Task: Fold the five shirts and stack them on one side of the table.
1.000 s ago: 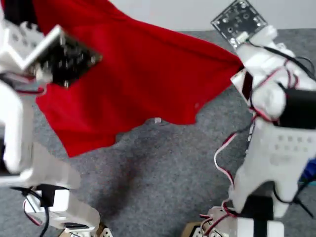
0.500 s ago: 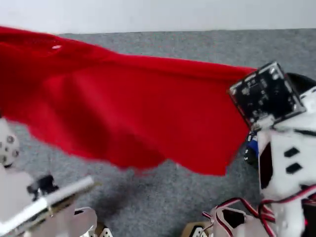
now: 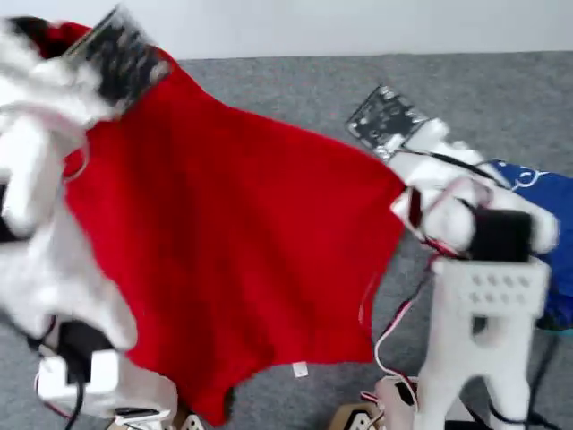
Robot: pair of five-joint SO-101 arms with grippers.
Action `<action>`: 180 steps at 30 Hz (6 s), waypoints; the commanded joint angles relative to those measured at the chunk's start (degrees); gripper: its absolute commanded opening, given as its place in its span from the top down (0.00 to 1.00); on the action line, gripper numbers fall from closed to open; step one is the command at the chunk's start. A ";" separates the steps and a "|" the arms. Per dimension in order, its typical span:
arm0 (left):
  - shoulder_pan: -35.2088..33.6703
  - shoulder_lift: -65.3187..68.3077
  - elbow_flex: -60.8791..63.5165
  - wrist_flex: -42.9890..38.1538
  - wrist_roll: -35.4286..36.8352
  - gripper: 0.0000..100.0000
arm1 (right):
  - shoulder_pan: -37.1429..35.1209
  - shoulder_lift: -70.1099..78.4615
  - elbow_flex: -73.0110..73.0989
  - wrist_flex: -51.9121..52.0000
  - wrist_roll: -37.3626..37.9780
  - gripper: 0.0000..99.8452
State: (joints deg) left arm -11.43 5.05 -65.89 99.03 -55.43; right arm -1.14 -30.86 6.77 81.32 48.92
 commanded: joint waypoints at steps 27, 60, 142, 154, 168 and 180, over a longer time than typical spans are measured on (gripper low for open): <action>3.69 45.54 -4.44 -30.51 -0.62 0.99 | 3.21 68.44 -51.43 -33.63 3.34 0.99; 10.64 -16.09 67.56 1.67 -12.22 0.99 | 4.09 57.10 -46.24 21.67 6.77 0.99; 3.87 -43.60 126.46 -63.03 21.27 0.99 | -2.42 53.32 -18.55 -10.95 -20.31 0.93; -3.43 -18.64 101.32 -49.85 26.64 0.84 | -2.42 55.43 -24.18 -0.40 -22.95 0.80; 1.23 6.15 75.82 -29.19 27.08 0.79 | -2.42 55.16 -37.54 15.78 -24.88 0.80; 2.81 26.11 56.22 -16.53 27.96 0.91 | -2.33 55.08 -37.63 18.86 -24.88 0.81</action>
State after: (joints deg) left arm -8.97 29.58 -4.88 79.69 -28.00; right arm -3.43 24.97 -27.87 99.43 24.66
